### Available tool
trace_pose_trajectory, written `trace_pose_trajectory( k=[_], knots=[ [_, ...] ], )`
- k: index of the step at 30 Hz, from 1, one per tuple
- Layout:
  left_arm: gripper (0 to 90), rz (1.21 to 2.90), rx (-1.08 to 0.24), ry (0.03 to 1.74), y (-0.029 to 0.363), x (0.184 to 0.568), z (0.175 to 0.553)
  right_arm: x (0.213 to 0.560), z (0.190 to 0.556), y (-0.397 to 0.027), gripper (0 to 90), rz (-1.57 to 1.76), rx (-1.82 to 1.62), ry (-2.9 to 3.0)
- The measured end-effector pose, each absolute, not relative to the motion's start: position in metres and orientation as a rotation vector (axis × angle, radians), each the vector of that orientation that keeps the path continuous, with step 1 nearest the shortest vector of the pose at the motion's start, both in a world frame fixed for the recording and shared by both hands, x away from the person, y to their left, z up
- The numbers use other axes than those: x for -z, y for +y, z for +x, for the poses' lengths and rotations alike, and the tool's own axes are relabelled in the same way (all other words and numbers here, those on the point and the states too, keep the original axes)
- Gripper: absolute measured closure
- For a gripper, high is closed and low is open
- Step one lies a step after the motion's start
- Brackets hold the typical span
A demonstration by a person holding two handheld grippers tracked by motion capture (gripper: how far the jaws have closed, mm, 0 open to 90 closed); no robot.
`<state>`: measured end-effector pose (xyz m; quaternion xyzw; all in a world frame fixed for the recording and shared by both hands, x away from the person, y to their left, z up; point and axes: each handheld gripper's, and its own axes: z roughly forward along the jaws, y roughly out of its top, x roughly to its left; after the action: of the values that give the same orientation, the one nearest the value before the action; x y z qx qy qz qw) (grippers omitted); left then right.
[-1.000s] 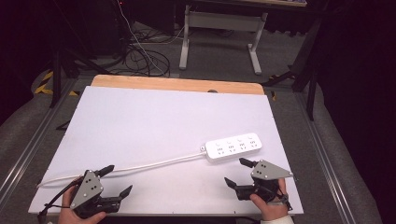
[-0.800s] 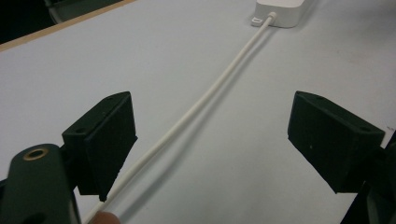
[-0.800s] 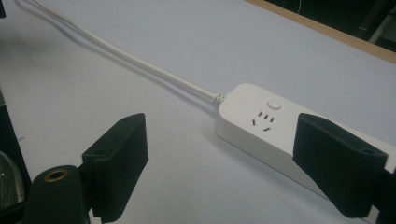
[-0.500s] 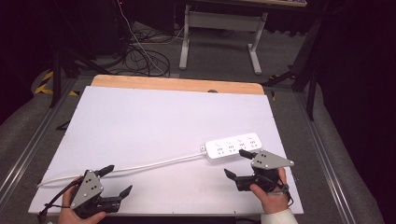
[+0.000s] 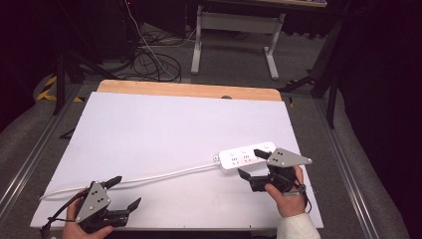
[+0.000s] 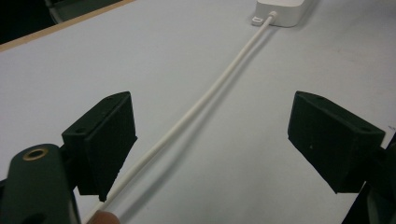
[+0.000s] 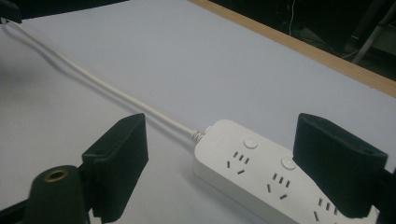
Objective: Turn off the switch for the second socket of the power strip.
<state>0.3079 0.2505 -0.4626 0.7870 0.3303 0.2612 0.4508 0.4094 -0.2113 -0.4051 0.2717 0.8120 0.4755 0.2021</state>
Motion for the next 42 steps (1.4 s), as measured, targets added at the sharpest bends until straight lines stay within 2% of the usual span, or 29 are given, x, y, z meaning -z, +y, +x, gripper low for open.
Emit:
trace_pose_trajectory(
  k=[21,34,38,42],
  knots=[
    [15.7,1.951,-0.644,0.818,0.25,0.463,0.308,0.402,0.451,-0.204,19.6,0.837,-1.292,2.254],
    [15.7,1.953,-0.646,0.819,0.25,0.464,0.309,0.412,0.462,-0.194,18.6,0.889,-1.249,2.219],
    [15.9,1.954,-0.65,0.816,0.25,0.463,0.309,0.415,0.463,-0.192,21.3,0.945,-1.214,2.174],
    [15.9,1.953,-0.649,0.817,0.25,0.464,0.309,0.417,0.464,-0.192,29.2,0.96,-1.2,2.164]
  ],
)
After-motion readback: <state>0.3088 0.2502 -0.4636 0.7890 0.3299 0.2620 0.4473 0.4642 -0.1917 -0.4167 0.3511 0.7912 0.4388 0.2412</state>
